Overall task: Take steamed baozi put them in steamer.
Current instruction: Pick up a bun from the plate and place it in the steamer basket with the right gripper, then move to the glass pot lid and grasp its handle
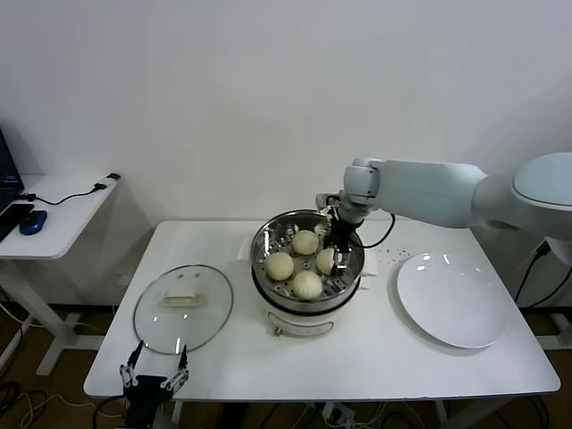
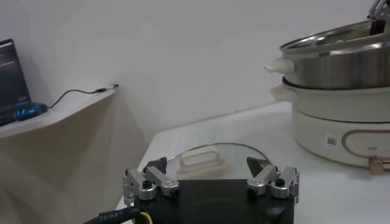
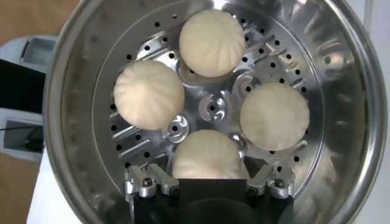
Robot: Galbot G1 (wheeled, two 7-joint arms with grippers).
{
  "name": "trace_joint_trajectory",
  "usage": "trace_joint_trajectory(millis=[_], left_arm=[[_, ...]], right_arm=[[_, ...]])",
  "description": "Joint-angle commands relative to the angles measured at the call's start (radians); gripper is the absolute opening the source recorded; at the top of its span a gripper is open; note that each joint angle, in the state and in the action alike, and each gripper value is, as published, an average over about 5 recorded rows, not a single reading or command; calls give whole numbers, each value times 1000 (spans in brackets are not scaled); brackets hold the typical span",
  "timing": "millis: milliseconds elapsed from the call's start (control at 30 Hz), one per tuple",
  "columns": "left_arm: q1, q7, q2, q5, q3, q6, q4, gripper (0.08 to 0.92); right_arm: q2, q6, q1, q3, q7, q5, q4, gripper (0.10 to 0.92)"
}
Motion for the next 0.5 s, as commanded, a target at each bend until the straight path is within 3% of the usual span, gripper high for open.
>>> trace_joint_trajectory(millis=[33, 233, 500], left_arm=[[3, -1, -4, 4, 2, 1, -7, 823], [3, -1, -3, 11, 1, 1, -11, 823], [-1, 0, -13, 2, -10, 9, -33, 823]], right_arm=[[-136, 17, 85, 32, -21, 28, 94, 822], [-325, 100, 179, 61, -21, 56, 188, 823], [-675, 291, 57, 209, 273, 101, 363, 823]])
